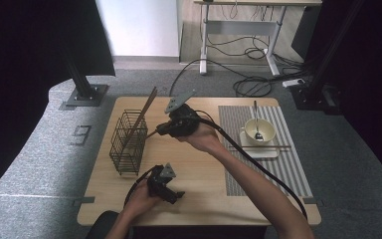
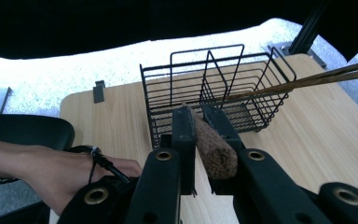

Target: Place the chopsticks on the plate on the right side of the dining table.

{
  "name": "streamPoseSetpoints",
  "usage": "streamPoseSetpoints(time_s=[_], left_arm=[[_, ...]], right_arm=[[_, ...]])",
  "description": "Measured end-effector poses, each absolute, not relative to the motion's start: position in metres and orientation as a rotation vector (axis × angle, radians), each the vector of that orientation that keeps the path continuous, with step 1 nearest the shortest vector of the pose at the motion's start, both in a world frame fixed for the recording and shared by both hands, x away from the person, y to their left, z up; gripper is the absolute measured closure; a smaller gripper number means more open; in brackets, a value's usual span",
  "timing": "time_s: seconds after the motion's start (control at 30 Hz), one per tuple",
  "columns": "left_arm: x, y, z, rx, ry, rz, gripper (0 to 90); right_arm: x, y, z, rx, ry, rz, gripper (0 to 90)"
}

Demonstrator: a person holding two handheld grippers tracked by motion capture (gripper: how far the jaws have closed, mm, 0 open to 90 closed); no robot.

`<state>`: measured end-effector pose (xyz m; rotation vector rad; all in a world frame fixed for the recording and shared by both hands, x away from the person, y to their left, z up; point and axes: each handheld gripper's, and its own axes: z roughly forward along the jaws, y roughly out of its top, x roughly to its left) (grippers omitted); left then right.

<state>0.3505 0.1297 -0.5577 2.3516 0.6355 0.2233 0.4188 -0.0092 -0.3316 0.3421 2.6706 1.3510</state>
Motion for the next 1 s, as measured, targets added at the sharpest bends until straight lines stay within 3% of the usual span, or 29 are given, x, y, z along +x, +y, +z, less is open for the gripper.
streamPoseSetpoints(time_s=[0.57, 1.0], left_arm=[[0.35, 0.129, -0.558, 2.346, 0.648, 0.226, 0.0], [0.351, 0.127, -0.557, 2.35, 0.666, 0.231, 0.0]], right_arm=[[0.406, -0.049, -0.3, 0.406, 2.61, 1.396, 82.3], [0.403, -0.096, -0.297, 0.501, 2.568, 1.419, 82.3]])
